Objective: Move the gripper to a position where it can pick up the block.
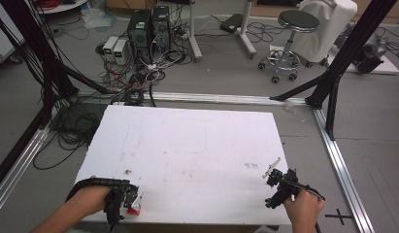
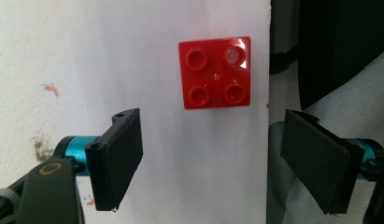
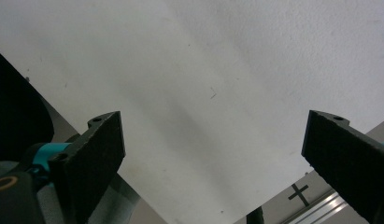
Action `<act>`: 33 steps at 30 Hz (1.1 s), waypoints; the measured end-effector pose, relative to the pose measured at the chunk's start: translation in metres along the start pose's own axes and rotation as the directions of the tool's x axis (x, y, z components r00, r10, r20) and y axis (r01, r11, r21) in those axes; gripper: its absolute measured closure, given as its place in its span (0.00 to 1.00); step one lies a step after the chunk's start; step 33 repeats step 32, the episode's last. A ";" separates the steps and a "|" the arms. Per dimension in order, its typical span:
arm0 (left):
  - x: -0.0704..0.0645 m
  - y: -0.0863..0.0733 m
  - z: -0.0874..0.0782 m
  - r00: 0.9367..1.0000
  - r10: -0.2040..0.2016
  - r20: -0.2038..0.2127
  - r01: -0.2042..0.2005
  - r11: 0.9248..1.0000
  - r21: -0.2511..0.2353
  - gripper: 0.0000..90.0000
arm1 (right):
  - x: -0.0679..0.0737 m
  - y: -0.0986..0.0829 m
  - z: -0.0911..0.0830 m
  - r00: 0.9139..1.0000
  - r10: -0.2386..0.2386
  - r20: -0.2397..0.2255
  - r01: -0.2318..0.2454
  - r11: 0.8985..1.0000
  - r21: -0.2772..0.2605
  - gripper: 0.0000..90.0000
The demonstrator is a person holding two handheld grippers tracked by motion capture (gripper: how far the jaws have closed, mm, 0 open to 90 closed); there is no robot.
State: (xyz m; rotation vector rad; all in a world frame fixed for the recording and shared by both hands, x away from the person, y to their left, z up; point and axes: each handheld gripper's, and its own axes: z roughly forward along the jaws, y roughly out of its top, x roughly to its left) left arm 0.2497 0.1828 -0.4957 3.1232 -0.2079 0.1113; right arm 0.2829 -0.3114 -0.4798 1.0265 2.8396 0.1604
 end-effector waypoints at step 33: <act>0.000 0.026 0.019 1.000 0.020 0.016 -0.021 0.999 0.040 0.24 | 0.001 0.001 0.001 1.000 -0.005 -0.004 0.005 1.000 0.010 0.06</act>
